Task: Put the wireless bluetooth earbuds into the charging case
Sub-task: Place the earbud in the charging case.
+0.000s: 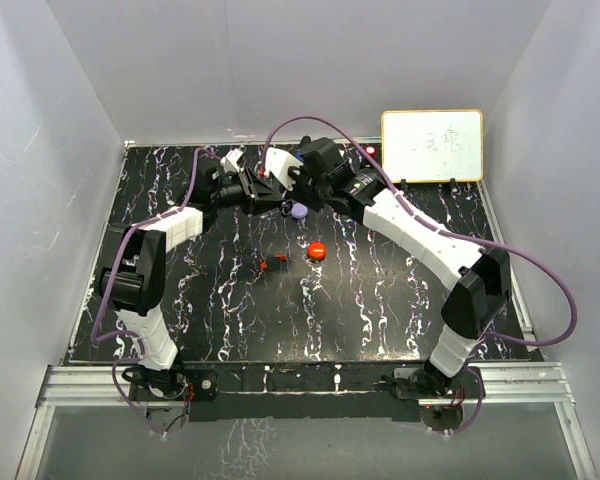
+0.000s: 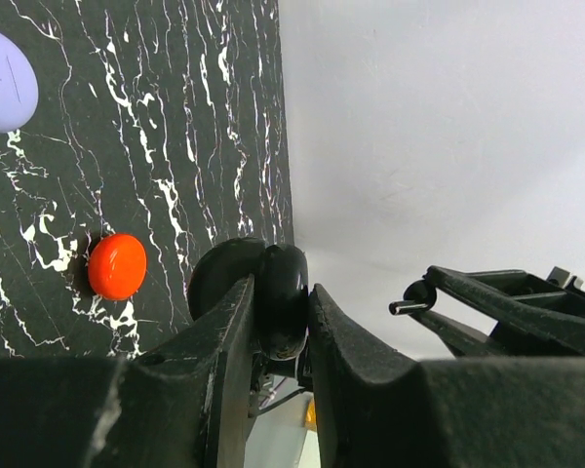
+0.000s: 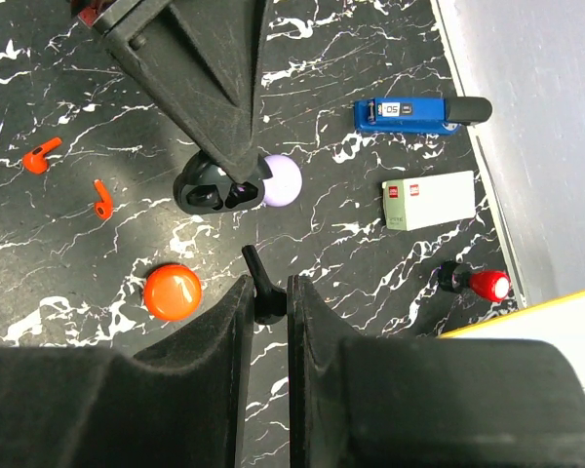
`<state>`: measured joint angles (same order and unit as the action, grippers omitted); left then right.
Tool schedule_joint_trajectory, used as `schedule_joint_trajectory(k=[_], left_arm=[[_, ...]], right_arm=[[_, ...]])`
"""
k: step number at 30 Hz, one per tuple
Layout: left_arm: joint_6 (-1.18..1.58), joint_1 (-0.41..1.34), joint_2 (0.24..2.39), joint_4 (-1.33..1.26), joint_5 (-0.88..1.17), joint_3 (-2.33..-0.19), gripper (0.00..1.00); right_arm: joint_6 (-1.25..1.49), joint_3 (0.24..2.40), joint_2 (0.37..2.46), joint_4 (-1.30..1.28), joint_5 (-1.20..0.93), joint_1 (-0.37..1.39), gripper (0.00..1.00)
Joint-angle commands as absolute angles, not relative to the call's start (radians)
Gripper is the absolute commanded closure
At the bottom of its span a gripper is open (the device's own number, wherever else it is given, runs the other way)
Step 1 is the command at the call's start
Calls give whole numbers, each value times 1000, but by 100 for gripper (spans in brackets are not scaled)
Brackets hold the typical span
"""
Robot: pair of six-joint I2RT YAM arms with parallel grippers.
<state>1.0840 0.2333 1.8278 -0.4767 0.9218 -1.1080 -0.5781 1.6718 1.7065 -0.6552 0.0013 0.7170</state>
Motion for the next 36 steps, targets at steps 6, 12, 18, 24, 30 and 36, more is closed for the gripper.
schedule_joint_trajectory(k=[6, 12, 18, 24, 30, 36], left_arm=[[1149, 249, 1821, -481, 893, -1141, 100], [1152, 251, 1812, -477, 889, -1143, 100], [1149, 255, 1801, -467, 890, -1143, 100], [1140, 258, 1793, -452, 894, -1142, 100], [1136, 263, 1783, -449, 897, -1135, 100], [1131, 265, 1771, -438, 900, -1130, 100]], right_arm=[[-575, 1691, 1733, -640, 21, 727, 100], [-570, 1697, 1767, -640, 13, 728, 100], [-570, 1707, 1783, -645, 18, 728, 100], [-570, 1710, 1788, -642, 18, 727, 100], [-570, 1713, 1796, -641, 24, 728, 100], [-571, 1720, 1807, -642, 31, 727, 100]])
